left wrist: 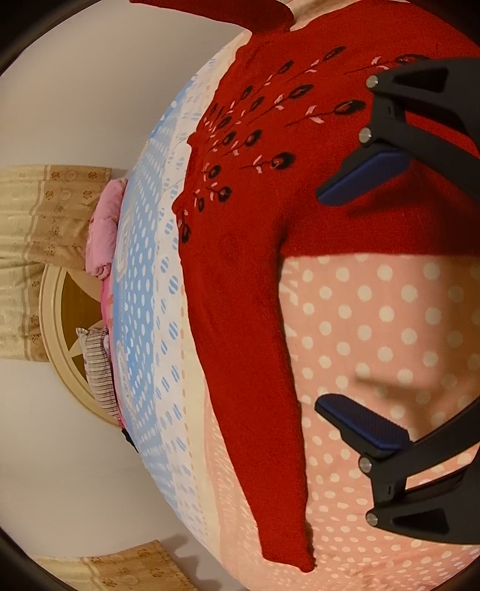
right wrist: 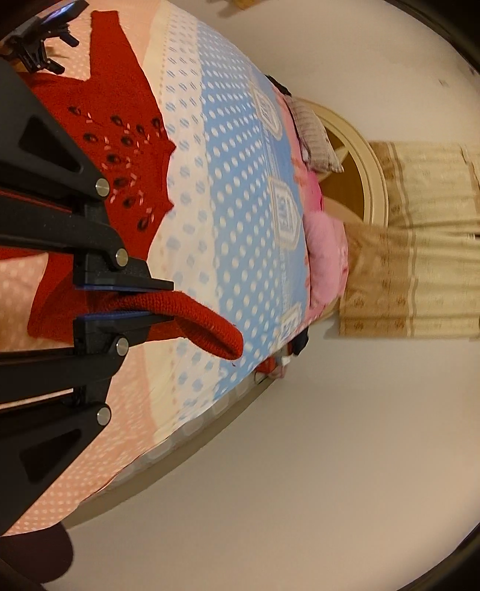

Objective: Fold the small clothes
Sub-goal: 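Lift the cuff with the right tool and fold the sleeve across the body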

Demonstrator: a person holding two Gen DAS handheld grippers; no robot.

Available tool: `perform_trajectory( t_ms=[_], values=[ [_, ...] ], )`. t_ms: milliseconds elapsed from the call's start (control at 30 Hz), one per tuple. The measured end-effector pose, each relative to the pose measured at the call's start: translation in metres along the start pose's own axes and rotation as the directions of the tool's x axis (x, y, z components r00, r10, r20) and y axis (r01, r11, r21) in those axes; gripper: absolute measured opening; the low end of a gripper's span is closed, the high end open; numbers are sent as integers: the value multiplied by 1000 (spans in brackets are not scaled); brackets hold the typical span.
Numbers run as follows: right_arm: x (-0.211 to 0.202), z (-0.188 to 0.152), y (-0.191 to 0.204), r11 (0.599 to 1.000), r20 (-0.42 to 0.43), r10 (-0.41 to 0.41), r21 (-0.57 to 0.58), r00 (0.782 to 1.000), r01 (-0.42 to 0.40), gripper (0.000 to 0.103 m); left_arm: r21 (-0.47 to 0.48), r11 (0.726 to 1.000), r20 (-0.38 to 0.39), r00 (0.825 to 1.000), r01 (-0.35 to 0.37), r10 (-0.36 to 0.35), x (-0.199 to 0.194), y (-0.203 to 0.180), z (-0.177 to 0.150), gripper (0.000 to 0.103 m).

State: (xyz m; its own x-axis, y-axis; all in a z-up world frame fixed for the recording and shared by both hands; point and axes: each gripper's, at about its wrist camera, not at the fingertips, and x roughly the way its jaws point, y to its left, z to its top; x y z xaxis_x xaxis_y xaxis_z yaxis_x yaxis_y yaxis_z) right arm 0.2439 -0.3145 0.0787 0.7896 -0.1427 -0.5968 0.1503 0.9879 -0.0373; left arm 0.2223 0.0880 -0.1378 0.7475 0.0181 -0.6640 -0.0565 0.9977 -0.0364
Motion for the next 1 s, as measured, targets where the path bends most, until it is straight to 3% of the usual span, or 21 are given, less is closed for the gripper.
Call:
perform_trajectory(
  t_ms=[633,1000],
  values=[
    [10,5,152,965,3,123,-233,992,-118,7,-70,997,-7,999,38,-39,2,24,-6,103],
    [68,-50,265,902,-95,211,-364,973,-232,7,-60,998,3,999,36,-36,1,20,-9,103]
  ],
)
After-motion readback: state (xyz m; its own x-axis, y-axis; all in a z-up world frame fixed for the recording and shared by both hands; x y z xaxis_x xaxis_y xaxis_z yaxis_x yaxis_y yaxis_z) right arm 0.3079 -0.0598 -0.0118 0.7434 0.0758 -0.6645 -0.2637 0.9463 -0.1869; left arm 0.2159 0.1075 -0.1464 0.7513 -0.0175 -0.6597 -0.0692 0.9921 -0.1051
